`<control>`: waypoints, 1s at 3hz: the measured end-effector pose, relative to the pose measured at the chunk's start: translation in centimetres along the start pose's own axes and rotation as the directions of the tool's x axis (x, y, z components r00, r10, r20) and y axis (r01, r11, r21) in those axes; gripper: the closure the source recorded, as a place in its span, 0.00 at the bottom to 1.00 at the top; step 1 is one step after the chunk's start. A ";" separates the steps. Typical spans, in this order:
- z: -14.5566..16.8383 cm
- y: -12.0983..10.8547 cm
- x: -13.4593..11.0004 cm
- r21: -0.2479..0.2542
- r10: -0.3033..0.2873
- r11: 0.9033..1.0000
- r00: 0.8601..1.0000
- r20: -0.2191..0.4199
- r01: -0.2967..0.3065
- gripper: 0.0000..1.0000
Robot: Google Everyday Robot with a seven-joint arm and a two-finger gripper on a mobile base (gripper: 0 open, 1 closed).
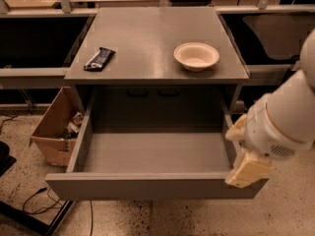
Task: Close top drawer
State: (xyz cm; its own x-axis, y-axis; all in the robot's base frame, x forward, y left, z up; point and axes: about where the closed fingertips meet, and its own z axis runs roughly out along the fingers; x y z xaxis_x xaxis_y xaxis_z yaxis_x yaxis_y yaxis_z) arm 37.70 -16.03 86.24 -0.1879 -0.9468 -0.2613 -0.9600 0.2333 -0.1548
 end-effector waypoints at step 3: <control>21.1 13.6 1.8 -0.104 0.026 0.994 0.993 -0.111 -0.038 1.00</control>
Offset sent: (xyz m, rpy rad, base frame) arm -0.1596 0.0478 -0.2970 -0.1361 0.3022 -0.0475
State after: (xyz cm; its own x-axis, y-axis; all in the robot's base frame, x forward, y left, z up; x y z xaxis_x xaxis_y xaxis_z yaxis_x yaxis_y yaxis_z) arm 28.70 -9.92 63.55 -0.2347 -0.9592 -0.1575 -0.9687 0.2443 -0.0447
